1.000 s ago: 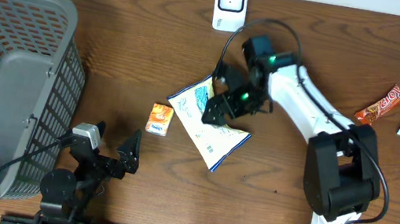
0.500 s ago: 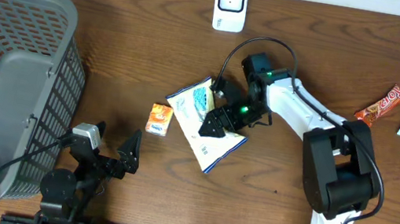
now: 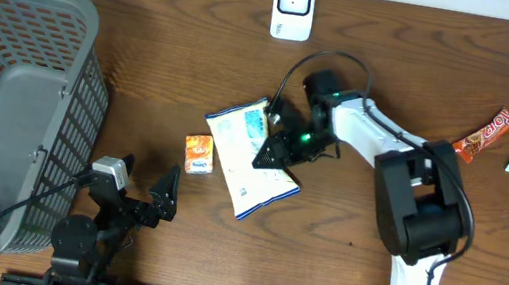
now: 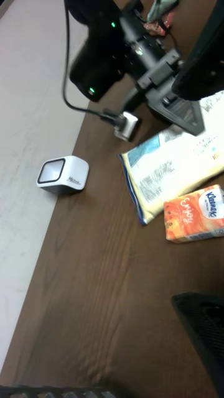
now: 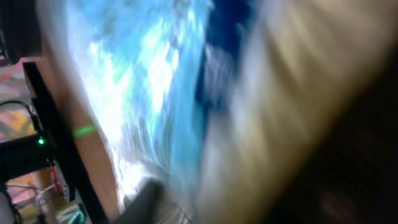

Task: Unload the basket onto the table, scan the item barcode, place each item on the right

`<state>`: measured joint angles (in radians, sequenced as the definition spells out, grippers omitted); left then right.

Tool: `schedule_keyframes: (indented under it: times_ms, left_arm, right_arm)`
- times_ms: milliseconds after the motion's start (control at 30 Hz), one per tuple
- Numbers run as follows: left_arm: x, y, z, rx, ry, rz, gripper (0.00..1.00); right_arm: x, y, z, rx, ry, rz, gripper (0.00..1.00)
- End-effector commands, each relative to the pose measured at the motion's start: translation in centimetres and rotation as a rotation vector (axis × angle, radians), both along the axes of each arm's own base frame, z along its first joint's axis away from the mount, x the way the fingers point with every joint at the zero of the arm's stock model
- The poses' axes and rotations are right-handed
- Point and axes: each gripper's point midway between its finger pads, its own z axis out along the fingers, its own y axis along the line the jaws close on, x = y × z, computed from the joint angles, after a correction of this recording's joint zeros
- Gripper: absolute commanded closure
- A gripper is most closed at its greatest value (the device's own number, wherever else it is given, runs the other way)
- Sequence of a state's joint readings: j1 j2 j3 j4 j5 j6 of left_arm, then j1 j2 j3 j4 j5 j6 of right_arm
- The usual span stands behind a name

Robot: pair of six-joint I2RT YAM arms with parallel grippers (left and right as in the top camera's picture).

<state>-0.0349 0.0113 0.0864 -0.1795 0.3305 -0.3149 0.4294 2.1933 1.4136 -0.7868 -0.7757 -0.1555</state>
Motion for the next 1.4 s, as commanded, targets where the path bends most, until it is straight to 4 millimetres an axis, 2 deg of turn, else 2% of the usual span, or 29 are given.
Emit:
schedule_keyframes:
  times_ms: [0, 100, 233, 400, 533, 700, 867, 1000, 1100, 1233, 1367]
  left_arm:
    - [0.0, 0.1, -0.8, -0.003, 0.023, 0.005, 0.02]
    - [0.0, 0.0, -0.8, -0.003, 0.022, 0.004, 0.02]
    - [0.0, 0.0, -0.8, -0.003, 0.023, 0.004, 0.02]
    - [0.0, 0.0, -0.8, -0.003, 0.022, 0.005, 0.02]
    - [0.0, 0.1, -0.8, -0.003, 0.022, 0.005, 0.02]
    - [0.0, 0.0, -0.8, -0.003, 0.023, 0.004, 0.02]
    - [0.0, 0.0, -0.8, -0.003, 0.022, 0.004, 0.02]
    - [0.0, 0.0, -0.8, -0.003, 0.022, 0.005, 0.02]
    - [0.0, 0.0, -0.8, -0.003, 0.022, 0.005, 0.02]
    - [0.0, 0.0, -0.8, -0.003, 0.022, 0.005, 0.02]
    - [0.0, 0.1, -0.8, -0.003, 0.022, 0.005, 0.02]
  right_arm:
    - [-1.9, -2.7, -5.9, -0.244, 0.033, 0.02, 0.99]
    - [-1.8, -2.1, -5.2, -0.21, 0.051, 0.015, 0.99]
    - [-0.6, -2.4, -1.8, -0.183, 0.089, -0.016, 0.99]
    - [0.4, -3.4, 5.2, -0.074, -0.006, 0.04, 0.99]
    - [0.2, -3.9, 11.0, 0.026, -0.131, 0.074, 0.99]
    - [-1.8, -4.5, 17.5, 0.078, -0.3, 0.13, 0.99]
    - [-3.6, -4.2, 22.2, 0.119, -0.449, 0.164, 0.99]
    - [-4.6, -4.2, 24.0, 0.134, -0.51, 0.18, 0.98]
    - [-4.2, -4.2, 23.6, 0.092, -0.602, 0.254, 0.98]
    - [-0.8, -3.4, 22.4, -0.013, -0.759, 0.265, 0.98]
    - [3.4, -1.9, 22.4, -0.092, -0.96, 0.262, 0.98]
